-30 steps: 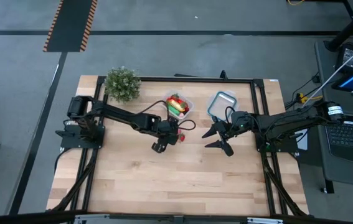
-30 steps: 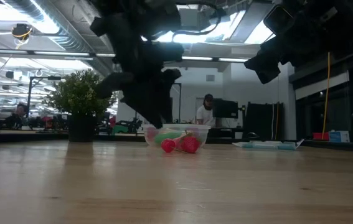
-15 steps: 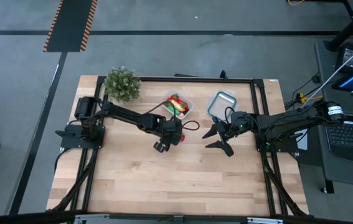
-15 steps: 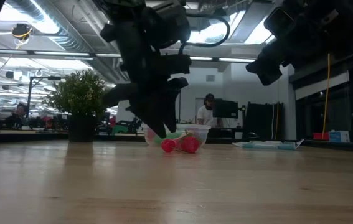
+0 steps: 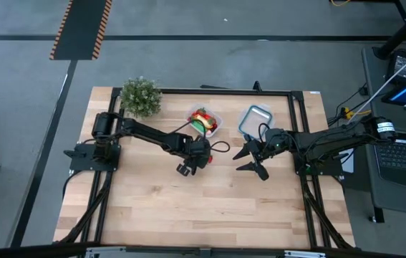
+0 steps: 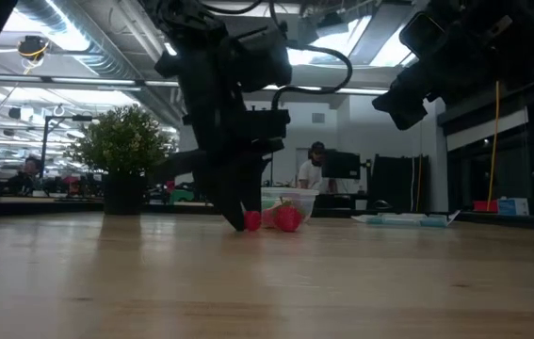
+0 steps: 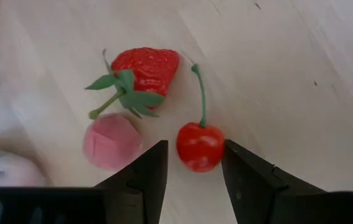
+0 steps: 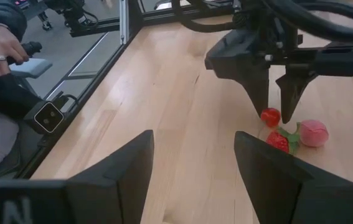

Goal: Pick and placing Produce into tupperware

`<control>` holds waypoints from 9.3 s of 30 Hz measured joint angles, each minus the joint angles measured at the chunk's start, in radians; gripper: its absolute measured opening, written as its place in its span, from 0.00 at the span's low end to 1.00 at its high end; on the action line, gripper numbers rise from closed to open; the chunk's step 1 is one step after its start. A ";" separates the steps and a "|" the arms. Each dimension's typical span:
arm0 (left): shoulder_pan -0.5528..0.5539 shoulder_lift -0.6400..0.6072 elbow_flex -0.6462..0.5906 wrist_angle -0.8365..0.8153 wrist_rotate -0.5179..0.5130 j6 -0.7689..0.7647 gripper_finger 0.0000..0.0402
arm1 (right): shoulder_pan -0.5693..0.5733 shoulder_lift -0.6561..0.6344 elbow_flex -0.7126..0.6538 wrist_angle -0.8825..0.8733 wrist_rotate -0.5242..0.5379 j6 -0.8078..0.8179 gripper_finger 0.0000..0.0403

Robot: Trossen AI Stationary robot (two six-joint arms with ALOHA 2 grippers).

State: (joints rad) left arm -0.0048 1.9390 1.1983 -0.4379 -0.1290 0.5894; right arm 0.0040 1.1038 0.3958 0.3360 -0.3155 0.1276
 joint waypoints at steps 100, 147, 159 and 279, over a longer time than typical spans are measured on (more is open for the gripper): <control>0.133 -0.564 -0.800 1.214 0.424 -0.465 0.21 | 0.000 0.000 0.000 -0.009 0.000 -0.005 0.56; 0.324 -0.509 -0.559 0.805 0.028 -0.552 0.21 | 0.000 0.000 0.000 -0.004 0.012 -0.031 0.56; 0.433 -0.250 -0.177 0.373 0.032 -0.528 0.21 | 0.000 0.000 0.000 -0.008 0.011 -0.031 0.56; 0.000 -1.014 -0.925 0.891 -0.047 -0.636 0.44 | 0.069 0.439 0.479 -0.388 0.322 -0.106 0.56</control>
State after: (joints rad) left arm -0.0048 0.9254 0.2730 0.4536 -0.1755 -0.0466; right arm 0.0734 1.5426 0.8750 -0.0515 0.0067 0.0216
